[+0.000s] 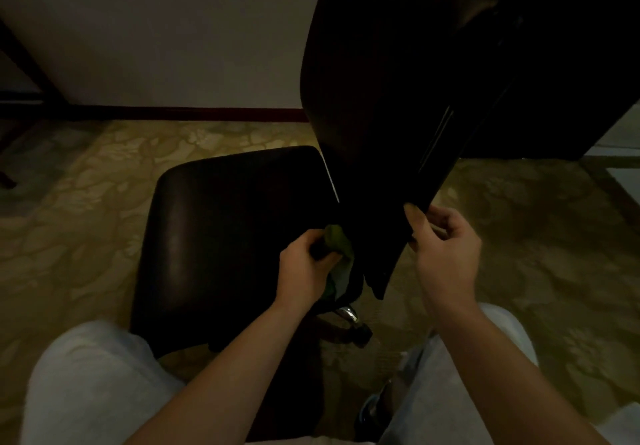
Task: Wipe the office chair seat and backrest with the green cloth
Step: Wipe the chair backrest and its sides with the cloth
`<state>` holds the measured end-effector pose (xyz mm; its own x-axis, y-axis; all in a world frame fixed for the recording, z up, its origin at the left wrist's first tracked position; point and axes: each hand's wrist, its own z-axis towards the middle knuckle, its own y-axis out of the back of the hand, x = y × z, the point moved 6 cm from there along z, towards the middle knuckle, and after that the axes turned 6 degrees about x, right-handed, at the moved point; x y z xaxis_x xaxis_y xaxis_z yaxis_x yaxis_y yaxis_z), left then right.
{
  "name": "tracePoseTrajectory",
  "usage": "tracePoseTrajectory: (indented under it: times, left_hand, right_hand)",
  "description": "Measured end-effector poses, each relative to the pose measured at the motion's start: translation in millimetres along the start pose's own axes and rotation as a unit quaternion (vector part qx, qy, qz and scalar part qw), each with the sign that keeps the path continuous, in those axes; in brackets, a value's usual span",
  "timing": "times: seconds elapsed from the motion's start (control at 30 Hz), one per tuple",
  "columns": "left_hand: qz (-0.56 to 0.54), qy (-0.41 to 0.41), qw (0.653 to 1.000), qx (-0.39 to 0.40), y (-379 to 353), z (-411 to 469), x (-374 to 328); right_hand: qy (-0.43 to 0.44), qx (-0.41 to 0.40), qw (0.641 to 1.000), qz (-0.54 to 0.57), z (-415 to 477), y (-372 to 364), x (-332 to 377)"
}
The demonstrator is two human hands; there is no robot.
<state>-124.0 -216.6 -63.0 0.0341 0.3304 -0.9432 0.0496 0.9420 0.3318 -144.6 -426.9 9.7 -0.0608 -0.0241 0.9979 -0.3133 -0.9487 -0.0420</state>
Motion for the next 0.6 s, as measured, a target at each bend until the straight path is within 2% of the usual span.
tracePoseTrajectory:
  times: [0.3,0.47,0.6]
  left_hand:
    - [-0.092,-0.077,0.993,0.008,44.6,13.2,-110.6]
    - [-0.023,-0.16,0.984,-0.07,55.9,31.3,-171.0]
    - [0.014,-0.243,0.965,-0.1,50.4,26.3,-224.2]
  right_hand:
    - [0.049,0.034,0.998,0.029,1.2,1.5,66.3]
    - [0.034,0.051,0.997,0.054,14.5,3.0,106.4]
    - [0.009,0.053,0.994,0.095,22.5,6.2,122.5]
